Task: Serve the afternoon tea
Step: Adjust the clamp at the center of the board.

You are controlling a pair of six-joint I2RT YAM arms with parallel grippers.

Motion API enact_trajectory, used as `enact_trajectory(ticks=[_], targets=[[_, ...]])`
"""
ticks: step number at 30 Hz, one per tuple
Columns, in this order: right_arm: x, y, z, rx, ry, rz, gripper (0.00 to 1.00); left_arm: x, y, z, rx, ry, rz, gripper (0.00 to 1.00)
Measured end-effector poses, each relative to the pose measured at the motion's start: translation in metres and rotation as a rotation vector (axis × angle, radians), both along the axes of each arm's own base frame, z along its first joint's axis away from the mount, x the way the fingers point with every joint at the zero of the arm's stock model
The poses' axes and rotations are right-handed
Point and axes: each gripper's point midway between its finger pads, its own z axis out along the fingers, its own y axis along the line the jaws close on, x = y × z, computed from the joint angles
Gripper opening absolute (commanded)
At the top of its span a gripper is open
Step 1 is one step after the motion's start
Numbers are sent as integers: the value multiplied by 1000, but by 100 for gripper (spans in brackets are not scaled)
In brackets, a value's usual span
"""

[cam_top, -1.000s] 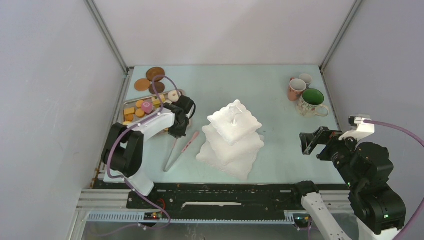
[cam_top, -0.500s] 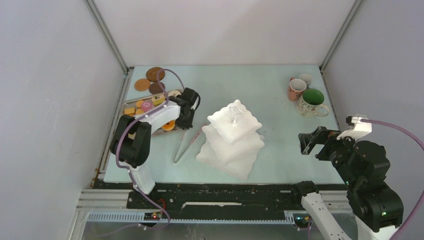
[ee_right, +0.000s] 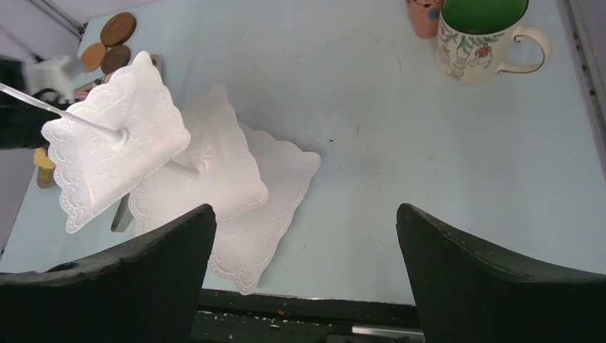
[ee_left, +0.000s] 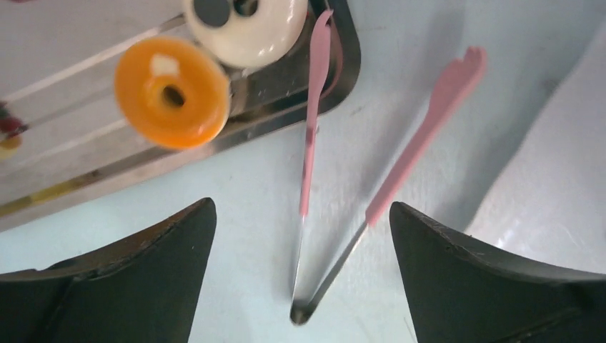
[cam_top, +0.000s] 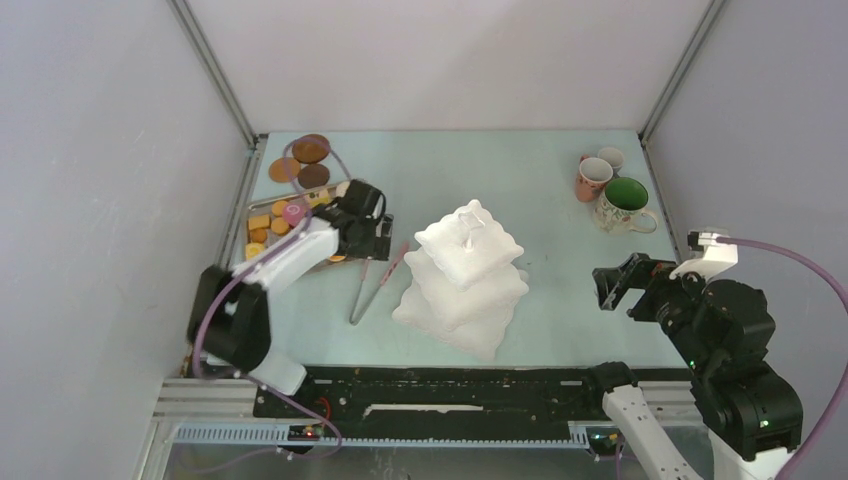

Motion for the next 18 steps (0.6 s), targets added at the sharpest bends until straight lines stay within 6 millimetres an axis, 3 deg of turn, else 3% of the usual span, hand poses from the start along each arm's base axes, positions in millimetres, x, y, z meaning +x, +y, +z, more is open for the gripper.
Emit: enact_trajectory(ticks=[3,6,8,13,18], targets=[[1,3,-6,9,20,14,100,-17,7,28,-69,-124,18,100],[0,8,-8,20,28,35,100,-28,9,37,-144,-229,30,100],[-1,10,-8,24,29,49,100,-34,7,28,-176,-256,34,100],[-3,17,-8,38,33,88,100,-56,1,-16,-196,-231,34,100],[-4,25,-8,61,45,126,100,-57,-5,-28,-200,-258,51,100]])
